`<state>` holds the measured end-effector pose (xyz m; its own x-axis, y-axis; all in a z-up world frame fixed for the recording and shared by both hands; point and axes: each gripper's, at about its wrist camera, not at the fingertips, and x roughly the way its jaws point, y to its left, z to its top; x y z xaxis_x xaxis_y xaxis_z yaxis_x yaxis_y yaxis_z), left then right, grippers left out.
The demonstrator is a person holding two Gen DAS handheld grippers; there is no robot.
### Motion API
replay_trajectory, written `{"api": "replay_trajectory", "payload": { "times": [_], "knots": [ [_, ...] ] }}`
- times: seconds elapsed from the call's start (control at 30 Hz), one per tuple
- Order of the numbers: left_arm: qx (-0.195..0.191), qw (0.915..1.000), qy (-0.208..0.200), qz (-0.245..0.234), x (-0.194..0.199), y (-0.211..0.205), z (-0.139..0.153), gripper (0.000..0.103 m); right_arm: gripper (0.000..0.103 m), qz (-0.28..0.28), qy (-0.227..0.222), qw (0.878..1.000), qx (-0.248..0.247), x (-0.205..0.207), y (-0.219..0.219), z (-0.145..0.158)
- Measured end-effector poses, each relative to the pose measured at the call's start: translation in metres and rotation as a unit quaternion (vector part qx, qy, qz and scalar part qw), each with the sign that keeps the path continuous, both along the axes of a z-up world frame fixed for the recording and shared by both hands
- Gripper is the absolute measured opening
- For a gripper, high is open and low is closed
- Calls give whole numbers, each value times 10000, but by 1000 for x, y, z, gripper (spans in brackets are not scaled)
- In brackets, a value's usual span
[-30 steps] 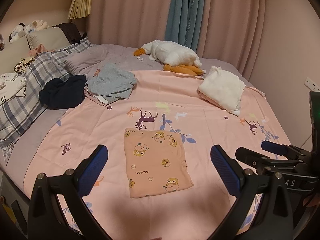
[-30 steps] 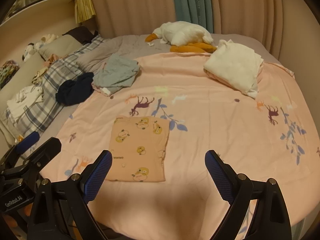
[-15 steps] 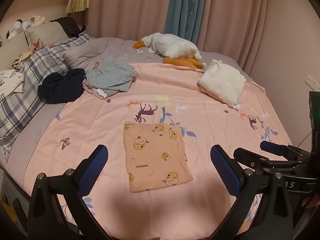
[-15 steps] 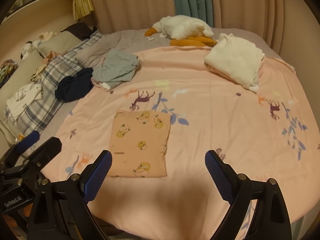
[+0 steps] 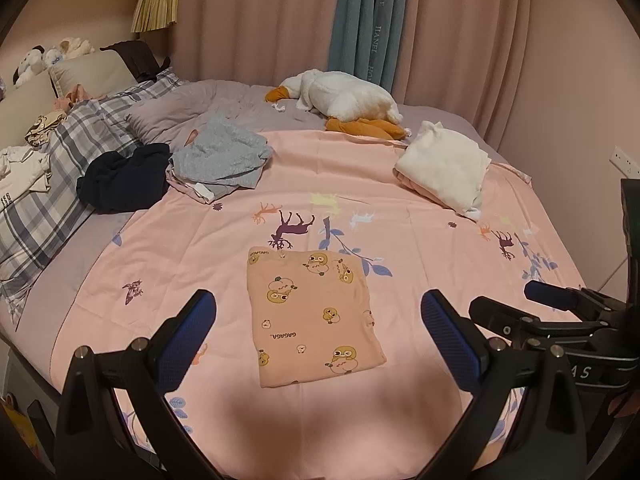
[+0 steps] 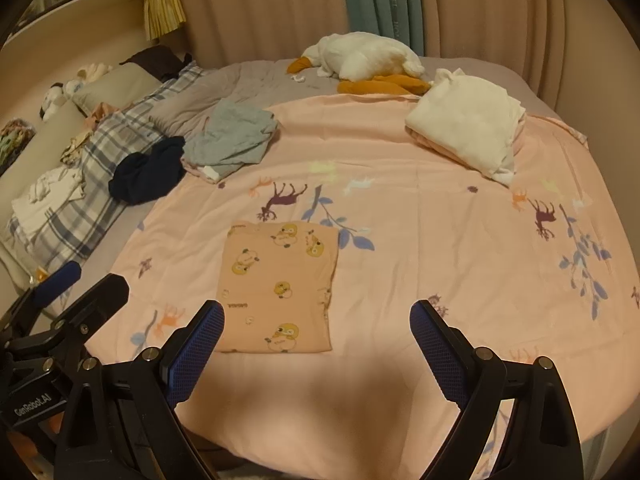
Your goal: Fold small clothes
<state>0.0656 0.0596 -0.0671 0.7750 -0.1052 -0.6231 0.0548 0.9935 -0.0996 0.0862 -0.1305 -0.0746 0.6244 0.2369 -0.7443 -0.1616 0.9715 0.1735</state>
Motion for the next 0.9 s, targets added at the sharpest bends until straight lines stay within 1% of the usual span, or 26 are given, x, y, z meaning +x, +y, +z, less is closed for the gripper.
{"api": "replay_trajectory", "payload": {
  "times": [0.13, 0.67, 0.9],
  "knots": [
    [-18, 10000, 34, -66, 1, -1, 0, 103, 93, 11, 25, 10000, -58, 1, 0, -2],
    [-32, 9999, 64, -84, 2, -1, 0, 103, 94, 13, 59, 9999, -86, 1, 1, -2],
    [-21, 9999, 12, -116, -1, -3, 1, 103, 93, 35, 47, 9999, -129, 1, 0, -2]
  ]
}}
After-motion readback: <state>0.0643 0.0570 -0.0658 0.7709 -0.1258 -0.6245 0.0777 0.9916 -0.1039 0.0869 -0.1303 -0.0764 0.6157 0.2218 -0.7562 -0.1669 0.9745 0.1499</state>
